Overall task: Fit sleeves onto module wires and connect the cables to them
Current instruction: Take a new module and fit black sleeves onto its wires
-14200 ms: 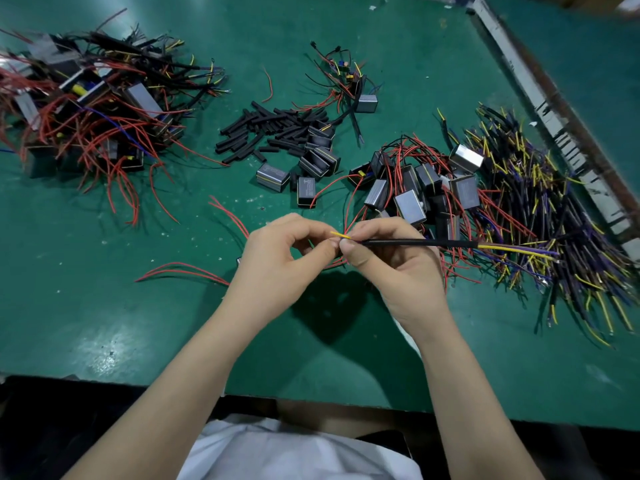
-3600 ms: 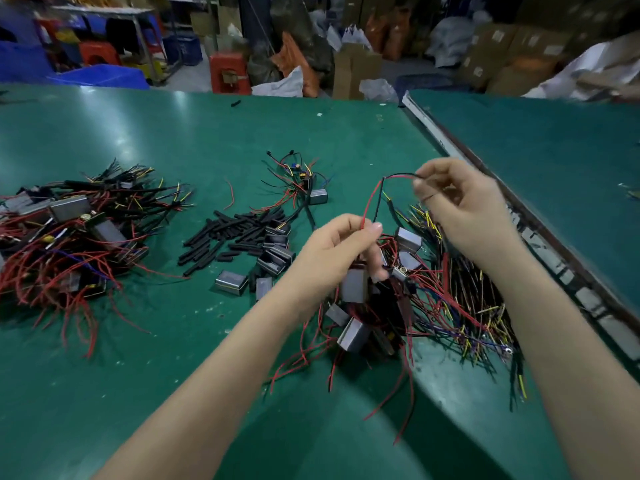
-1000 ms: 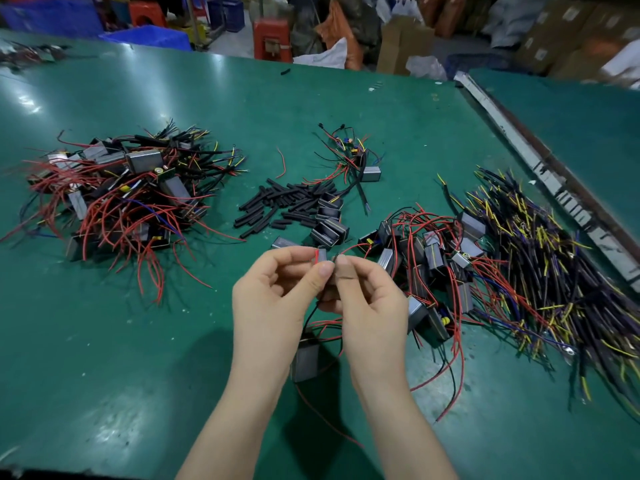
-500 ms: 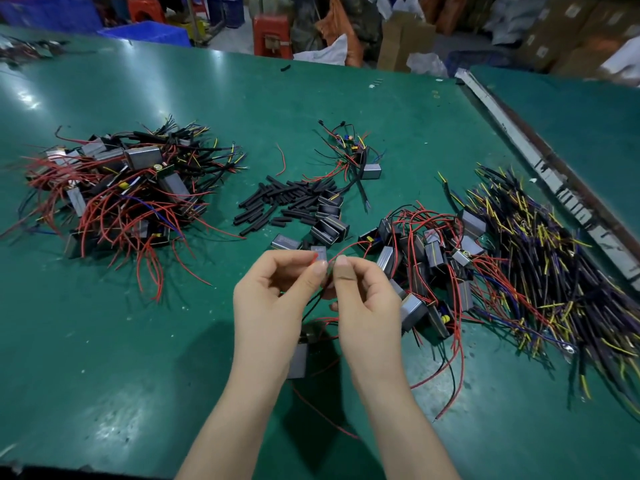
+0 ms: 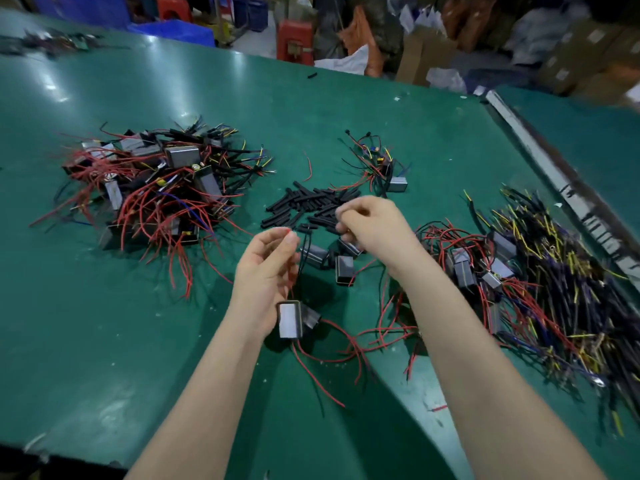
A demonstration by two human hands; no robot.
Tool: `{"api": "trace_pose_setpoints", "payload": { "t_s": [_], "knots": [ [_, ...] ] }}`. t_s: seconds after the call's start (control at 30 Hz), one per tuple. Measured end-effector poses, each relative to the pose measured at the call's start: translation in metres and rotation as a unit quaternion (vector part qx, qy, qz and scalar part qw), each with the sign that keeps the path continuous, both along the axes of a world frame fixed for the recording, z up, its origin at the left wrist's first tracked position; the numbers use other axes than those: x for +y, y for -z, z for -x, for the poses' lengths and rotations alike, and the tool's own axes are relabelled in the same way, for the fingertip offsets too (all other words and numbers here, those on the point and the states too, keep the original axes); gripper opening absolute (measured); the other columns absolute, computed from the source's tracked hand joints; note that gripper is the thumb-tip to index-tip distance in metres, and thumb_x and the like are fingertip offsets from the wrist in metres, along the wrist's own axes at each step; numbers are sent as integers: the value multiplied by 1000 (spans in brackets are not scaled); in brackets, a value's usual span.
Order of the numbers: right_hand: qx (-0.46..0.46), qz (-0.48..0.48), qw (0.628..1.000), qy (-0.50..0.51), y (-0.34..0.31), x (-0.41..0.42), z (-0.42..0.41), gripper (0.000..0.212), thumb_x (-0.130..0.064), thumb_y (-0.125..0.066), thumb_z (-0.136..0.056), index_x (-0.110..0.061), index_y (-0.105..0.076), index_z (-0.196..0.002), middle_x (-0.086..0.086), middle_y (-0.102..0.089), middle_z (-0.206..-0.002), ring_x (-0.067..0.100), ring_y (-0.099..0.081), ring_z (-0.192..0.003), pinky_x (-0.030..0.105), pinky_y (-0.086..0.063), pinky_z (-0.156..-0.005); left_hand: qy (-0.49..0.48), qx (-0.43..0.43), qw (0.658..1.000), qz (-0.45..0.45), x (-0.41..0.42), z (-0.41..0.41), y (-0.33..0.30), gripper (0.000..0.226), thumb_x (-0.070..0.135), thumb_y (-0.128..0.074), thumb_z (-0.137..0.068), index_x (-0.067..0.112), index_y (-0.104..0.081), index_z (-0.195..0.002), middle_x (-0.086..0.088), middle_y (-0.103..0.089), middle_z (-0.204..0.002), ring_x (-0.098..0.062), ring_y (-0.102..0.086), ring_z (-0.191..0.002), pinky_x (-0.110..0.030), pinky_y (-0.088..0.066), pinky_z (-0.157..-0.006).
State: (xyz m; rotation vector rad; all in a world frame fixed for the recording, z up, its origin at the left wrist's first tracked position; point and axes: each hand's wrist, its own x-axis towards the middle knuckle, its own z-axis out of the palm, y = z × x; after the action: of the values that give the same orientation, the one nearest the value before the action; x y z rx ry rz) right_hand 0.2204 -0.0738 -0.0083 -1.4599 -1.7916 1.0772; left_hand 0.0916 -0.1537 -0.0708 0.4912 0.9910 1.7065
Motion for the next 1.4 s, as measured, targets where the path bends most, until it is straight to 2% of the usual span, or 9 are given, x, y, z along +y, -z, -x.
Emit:
{"api": "trace_pose_setpoints", "payload": {
  "t_s": [0.13,0.33,0.5,0.6,0.73,0.83,0.93,1.3,1.4],
  "knots": [
    [-181,-128,970,-96,2,34,33,12,-18,-61,-86,-20,-71,-93,1,-72,-97,19,-64,-96,31,-48,-87,29,8,999,-12,8,3,4,9,14,-63,-80,20,-62,-87,7,-66,-68,-3,-60,-54,-17,-51,-50],
    [-398,-214,854,-257,37,56,80,26,-28,-58,-91,-34,-67,-114,7,-56,-122,28,-49,-118,38,-41,-95,67,107,992,-25,8,1,12,19,4,-58,-89,22,-66,-90,12,-66,-69,0,-55,-56,-13,-45,-54],
    [-436,-233,829,-262,46,60,81,22,-32,-58,-91,-27,-64,-112,5,-53,-122,27,-40,-121,40,-34,-93,57,115,991,-29,9,0,13,27,1,-58,-89,24,-72,-85,10,-67,-71,0,-56,-59,-12,-47,-58],
    [-349,-221,884,-217,43,55,69,16,-20,-55,-90,-20,-60,-105,4,-59,-117,27,-46,-115,40,-37,-92,41,110,993,-15,11,-1,15,30,3,-58,-90,28,-74,-84,10,-67,-71,-3,-56,-61,-14,-48,-62],
    [-19,-139,982,-125,36,44,46,20,-3,-59,-89,-14,-59,-106,4,-63,-94,20,-59,-90,32,-46,-86,21,102,995,6,11,-1,18,22,7,-61,-90,27,-71,-88,10,-67,-70,-3,-57,-61,-14,-48,-60],
    [237,-50,968,-59,31,28,33,32,-2,-59,-92,-26,-50,-112,4,-64,-89,13,-64,-80,23,-50,-73,17,109,994,21,10,-1,20,15,13,-64,-88,26,-71,-87,10,-69,-73,-3,-59,-64,-15,-49,-64],
    [364,-28,931,-14,30,13,26,27,-1,-58,-93,-24,-54,-107,3,-67,-85,11,-68,-76,21,-52,-67,10,112,993,26,10,-2,20,12,14,-64,-88,24,-70,-88,10,-70,-75,-2,-61,-65,-14,-49,-64],
    [270,-85,955,-92,21,1,25,30,-1,-60,-91,-28,-61,-105,10,-63,-95,12,-68,-78,20,-51,-72,20,117,992,41,9,-3,16,8,18,-68,-85,23,-73,-81,4,-68,-72,-10,-58,-64,-29,-49,-66],
    [247,-95,958,-107,19,2,24,31,-2,-61,-91,-29,-62,-105,11,-60,-96,15,-68,-79,23,-52,-77,21,118,992,48,10,-3,17,7,18,-68,-85,22,-73,-83,5,-69,-72,-6,-59,-62,-21,-50,-59]
  ]
}}
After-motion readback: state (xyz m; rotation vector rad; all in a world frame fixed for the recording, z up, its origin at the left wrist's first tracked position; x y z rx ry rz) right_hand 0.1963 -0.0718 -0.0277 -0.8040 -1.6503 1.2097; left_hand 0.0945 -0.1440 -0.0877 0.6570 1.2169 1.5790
